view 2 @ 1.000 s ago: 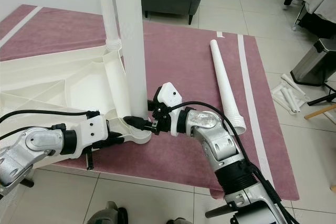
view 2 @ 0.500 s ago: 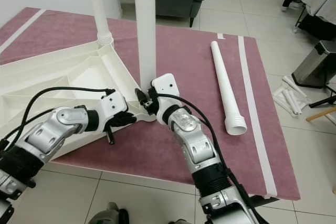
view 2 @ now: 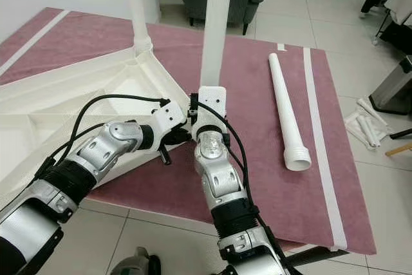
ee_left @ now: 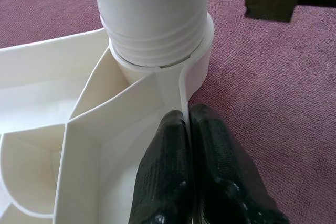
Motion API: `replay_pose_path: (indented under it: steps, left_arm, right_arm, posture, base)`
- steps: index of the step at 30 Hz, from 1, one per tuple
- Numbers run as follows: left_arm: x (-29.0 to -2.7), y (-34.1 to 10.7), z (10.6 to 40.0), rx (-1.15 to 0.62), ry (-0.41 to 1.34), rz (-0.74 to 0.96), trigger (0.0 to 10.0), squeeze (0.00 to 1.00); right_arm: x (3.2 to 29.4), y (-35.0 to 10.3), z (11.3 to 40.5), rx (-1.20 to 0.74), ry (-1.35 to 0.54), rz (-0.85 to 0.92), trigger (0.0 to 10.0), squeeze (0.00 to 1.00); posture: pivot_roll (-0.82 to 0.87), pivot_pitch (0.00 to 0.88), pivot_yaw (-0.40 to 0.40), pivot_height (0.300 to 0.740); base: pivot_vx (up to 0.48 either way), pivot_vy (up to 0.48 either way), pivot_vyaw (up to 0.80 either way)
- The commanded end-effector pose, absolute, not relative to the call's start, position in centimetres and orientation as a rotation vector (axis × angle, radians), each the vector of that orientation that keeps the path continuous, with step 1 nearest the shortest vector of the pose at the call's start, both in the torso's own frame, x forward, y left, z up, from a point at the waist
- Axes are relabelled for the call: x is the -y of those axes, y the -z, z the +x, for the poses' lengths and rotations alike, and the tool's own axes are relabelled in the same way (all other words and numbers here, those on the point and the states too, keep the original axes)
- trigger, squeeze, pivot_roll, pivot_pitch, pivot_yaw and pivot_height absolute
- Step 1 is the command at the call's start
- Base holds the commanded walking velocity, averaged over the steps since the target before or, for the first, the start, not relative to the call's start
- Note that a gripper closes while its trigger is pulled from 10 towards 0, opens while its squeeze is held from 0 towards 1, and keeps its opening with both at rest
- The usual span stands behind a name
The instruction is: Building children table
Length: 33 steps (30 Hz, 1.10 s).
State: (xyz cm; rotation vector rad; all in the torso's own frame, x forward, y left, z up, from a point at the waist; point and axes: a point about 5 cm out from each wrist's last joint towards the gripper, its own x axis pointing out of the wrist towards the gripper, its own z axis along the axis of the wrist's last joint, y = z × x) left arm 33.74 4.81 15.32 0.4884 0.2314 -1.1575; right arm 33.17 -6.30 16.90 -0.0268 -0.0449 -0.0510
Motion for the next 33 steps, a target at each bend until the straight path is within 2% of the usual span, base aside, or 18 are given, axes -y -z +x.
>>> replay_pose_path:
  steps: [1,2,3,4,5,6,11,12,15,20,22,29,31,33]
  left_arm:
    - [-2.3,-18.8,32.7,-0.013,1.337,0.522,0.0,0.0]
    - [-2.4,-18.7,32.6,-0.015,1.34,0.526,0.0,0.0]
    - [-2.4,-18.6,32.6,-0.016,1.342,0.528,0.0,0.0]
    - [-2.6,-18.4,32.5,-0.019,1.346,0.531,0.0,0.0]
    - [-2.7,-18.3,32.4,-0.021,1.348,0.532,0.0,0.0]
    - [-2.7,-18.2,32.3,-0.024,1.354,0.533,0.0,0.0]
    - [-2.9,-17.9,32.0,-0.028,1.378,0.54,0.0,0.0]
    - [-3.0,-17.8,31.7,-0.026,1.397,0.545,0.0,0.0]
    - [-3.6,-17.6,30.8,-0.027,1.448,0.581,0.0,0.0]
    - [-4.7,-17.1,29.9,-0.04,1.484,0.613,0.0,0.0]
    - [-6.3,-16.5,28.4,-0.068,1.531,0.643,0.0,0.0]
    - [-8.2,-15.7,26.7,-0.115,1.576,0.69,0.0,0.0]
    - [-9.4,-15.1,25.7,-0.155,1.603,0.715,0.0,0.0]
    - [-9.9,-15.0,25.2,-0.168,1.612,0.722,0.0,0.0]
  right_arm:
    - [7.2,-12.4,32.5,-0.142,0.086,-0.111,5.9,0.0]
    - [7.1,-12.5,32.4,-0.12,0.051,-0.115,10.0,0.0]
    - [7.0,-12.5,32.3,-0.105,0.026,-0.117,10.0,0.0]
    - [7.3,-12.7,32.2,-0.078,0.02,-0.129,10.0,0.22]
    - [7.5,-12.9,32.2,-0.06,0.022,-0.136,10.0,0.22]
    - [7.7,-13.0,32.3,-0.043,0.014,-0.148,10.0,1.0]
    - [7.6,-14.1,32.5,0.015,-0.072,-0.161,10.0,1.0]
    - [7.6,-15.0,32.7,0.058,-0.13,-0.165,10.0,0.0]
    - [8.3,-17.8,33.0,0.191,-0.289,-0.243,10.0,0.0]
    - [9.7,-19.6,33.4,0.252,-0.351,-0.31,10.0,0.0]
    - [11.1,-21.0,33.6,0.283,-0.449,-0.361,10.0,0.0]
    - [11.1,-21.3,33.0,0.264,-0.641,-0.372,10.0,0.0]
    - [10.7,-21.0,32.3,0.223,-0.805,-0.375,10.0,0.0]
    - [10.7,-21.0,32.1,0.211,-0.863,-0.383,10.0,0.0]
  posture:
    - [0.14,0.089,0.007,0.74]
    - [0.14,0.089,0.007,0.74]
    - [0.14,0.089,0.007,0.74]
    - [0.14,0.089,0.003,0.74]
    - [0.14,0.089,0.003,0.74]
    - [0.14,0.089,0.002,0.74]
    - [0.14,0.089,0.003,0.74]
    - [0.14,0.089,0.003,0.74]
    - [0.13,0.089,0.005,0.74]
    - [0.13,0.089,0.002,0.74]
    - [0.14,0.09,-0.002,0.74]
    - [0.15,0.093,-0.01,0.74]
    - [0.16,0.095,-0.018,0.74]
    - [0.16,0.095,-0.018,0.74]
  base:
    - [0.0,0.0,0.0]
    - [0.0,0.0,0.0]
    - [0.0,0.0,0.0]
    - [0.0,0.0,0.0]
    - [0.0,0.0,0.0]
    - [0.0,0.0,0.0]
    - [0.0,0.0,0.0]
    - [0.0,0.0,0.0]
    - [0.0,0.0,0.0]
    - [0.0,0.0,0.0]
    - [0.0,0.0,0.0]
    - [0.0,0.0,0.0]
    - [0.0,0.0,0.0]
    - [0.0,0.0,0.0]
